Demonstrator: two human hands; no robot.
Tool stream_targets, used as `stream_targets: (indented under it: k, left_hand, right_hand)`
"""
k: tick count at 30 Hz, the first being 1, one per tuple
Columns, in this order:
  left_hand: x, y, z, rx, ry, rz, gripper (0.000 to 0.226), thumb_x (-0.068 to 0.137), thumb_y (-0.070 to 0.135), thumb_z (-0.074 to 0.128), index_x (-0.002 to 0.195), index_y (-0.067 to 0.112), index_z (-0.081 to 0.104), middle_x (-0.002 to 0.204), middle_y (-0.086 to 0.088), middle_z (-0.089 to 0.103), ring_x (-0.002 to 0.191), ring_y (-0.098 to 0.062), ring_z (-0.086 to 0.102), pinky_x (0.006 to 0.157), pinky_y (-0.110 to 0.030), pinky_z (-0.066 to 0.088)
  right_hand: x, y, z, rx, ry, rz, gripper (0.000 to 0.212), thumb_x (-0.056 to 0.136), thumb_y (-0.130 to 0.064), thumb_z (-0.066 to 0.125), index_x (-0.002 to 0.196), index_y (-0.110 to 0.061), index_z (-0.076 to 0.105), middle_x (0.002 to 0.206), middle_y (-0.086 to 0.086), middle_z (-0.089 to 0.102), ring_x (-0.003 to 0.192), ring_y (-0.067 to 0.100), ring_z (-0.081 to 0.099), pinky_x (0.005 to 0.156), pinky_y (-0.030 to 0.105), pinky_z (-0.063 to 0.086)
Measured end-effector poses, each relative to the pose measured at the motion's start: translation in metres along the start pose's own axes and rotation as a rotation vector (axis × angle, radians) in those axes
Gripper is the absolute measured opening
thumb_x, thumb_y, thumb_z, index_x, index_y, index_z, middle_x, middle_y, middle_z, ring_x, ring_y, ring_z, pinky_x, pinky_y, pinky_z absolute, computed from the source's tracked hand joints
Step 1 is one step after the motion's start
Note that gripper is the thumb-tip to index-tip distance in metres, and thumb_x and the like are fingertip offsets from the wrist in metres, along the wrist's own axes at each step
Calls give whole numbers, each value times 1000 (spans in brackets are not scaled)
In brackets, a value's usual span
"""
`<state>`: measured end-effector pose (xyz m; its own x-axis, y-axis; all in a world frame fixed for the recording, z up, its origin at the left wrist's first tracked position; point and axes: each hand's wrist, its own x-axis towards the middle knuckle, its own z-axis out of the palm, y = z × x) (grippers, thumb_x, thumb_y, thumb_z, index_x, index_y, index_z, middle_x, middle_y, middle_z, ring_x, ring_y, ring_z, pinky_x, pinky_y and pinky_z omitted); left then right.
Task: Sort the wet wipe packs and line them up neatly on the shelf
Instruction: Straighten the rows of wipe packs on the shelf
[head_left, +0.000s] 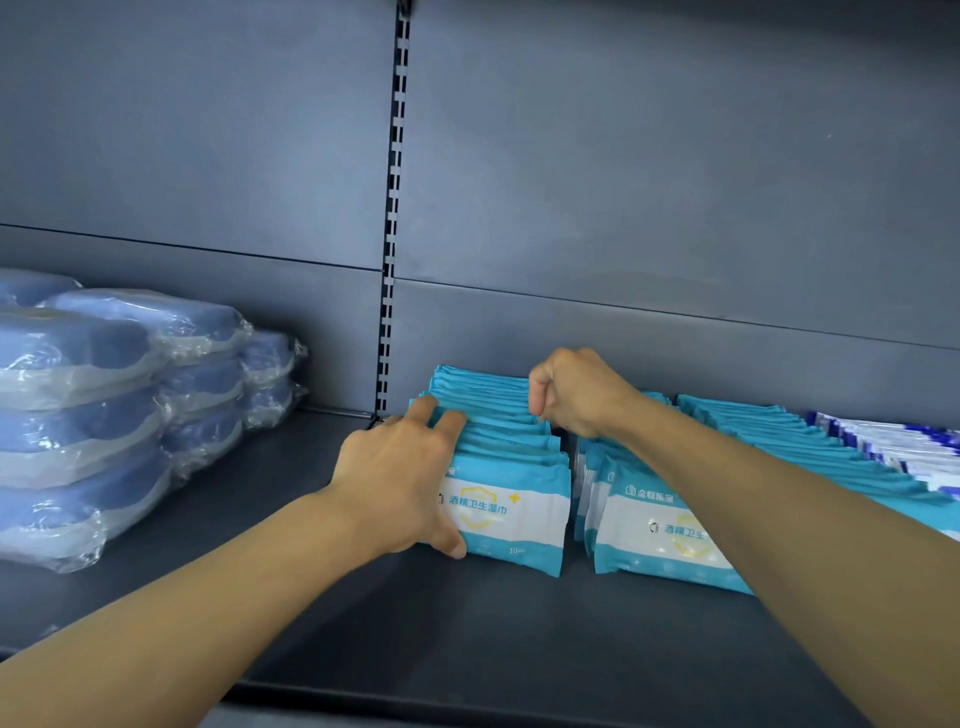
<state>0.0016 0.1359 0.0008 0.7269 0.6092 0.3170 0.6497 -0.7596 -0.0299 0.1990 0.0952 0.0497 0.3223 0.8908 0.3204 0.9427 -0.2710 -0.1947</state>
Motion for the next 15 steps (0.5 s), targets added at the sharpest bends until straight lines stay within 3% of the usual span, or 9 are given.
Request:
stream_targets:
  k: [3,5,8,10,12,15]
  left_hand:
    - [3,-5,-5,-110,-52,-14,113,52,71,73,144,29,21,146,10,28,132,-16,33,104,-39,39]
    - [7,-9,-14,-383,-68,-71,108,62,77,60,148,26,21,152,7,25,139,-15,25,113,-36,28]
    - [25,-16,-17,-731,13,-216,69,93,57,41,150,22,22,155,0,27,140,-18,28,112,-29,22]
    - [40,-21,-10,-1007,13,-366,57,100,44,36,150,22,23,154,-1,28,140,-21,30,113,-33,20]
    - [49,-24,1,-1307,-12,-494,51,101,40,38,147,18,32,149,-3,38,134,-23,40,114,-36,26]
    - [53,-20,5,-1634,-145,-601,37,99,37,44,116,7,59,112,-13,67,99,-29,65,92,-43,51]
  right_hand:
    - [2,5,-3,13,-9,29,35,75,13,52,70,-19,65,82,4,65,77,22,65,69,26,53]
    - [4,11,-7,15,10,78,39,75,12,46,73,-24,61,94,7,65,86,24,66,77,33,56]
    - [8,19,-8,-11,1,120,36,81,10,47,95,-18,66,108,8,64,99,25,62,87,34,52]
    - [10,22,-5,-11,-33,135,36,85,7,47,108,-14,66,113,8,64,105,25,60,92,35,49]
    - [13,23,-1,-19,-67,150,37,85,7,48,112,-12,65,116,7,64,109,26,59,95,36,48]
    - [18,23,5,-2,-53,153,32,77,12,50,105,5,64,111,20,66,108,31,61,88,47,53]
